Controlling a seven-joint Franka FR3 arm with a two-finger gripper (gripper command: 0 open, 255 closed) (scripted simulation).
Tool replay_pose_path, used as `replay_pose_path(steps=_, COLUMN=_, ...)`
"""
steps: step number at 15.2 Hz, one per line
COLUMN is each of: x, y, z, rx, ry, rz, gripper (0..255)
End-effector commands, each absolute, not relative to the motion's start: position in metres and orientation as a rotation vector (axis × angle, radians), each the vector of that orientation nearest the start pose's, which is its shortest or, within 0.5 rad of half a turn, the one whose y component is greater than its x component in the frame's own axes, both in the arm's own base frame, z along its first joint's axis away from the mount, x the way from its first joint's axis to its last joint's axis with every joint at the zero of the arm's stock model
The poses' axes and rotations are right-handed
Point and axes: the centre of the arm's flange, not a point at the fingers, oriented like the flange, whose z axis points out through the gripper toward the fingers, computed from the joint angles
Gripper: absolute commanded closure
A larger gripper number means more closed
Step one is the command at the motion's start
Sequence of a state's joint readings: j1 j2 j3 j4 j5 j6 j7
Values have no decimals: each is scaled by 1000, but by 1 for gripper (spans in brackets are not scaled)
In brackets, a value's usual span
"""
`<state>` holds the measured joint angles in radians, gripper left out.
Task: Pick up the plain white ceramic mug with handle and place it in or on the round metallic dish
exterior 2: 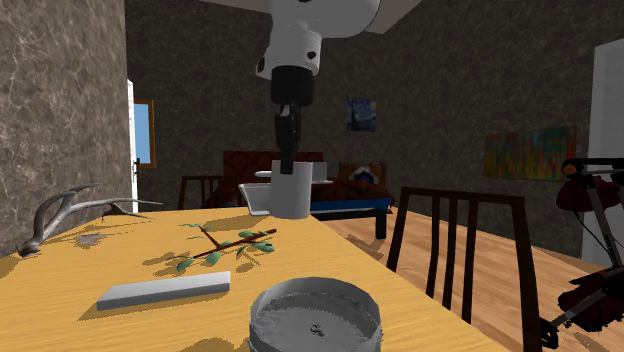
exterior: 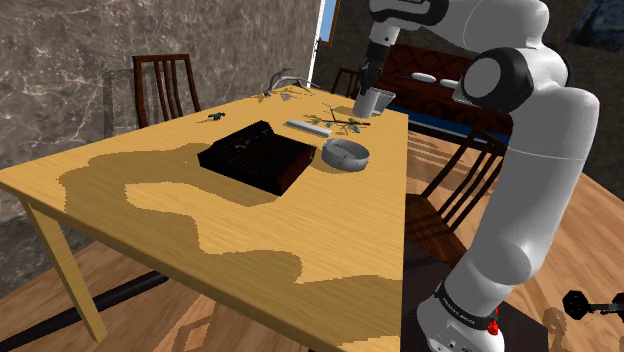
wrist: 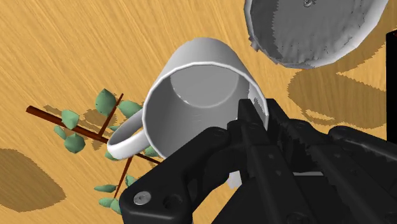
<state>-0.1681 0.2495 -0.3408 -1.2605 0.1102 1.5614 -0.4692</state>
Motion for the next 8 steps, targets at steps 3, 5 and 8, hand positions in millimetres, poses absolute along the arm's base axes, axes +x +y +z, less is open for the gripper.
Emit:
replay_pose_path(steps=3, x=549, y=-216, z=638, rx=-3146, ry=35, rz=-110, gripper=255)
replay_pose_path(steps=5, x=540, y=-192, z=644, rx=-3146, ry=35, rz=-110, gripper=255)
replay_pose_path(steps=8, x=528, y=-155, z=652, rx=-3146, ry=35, rz=-110, gripper=255)
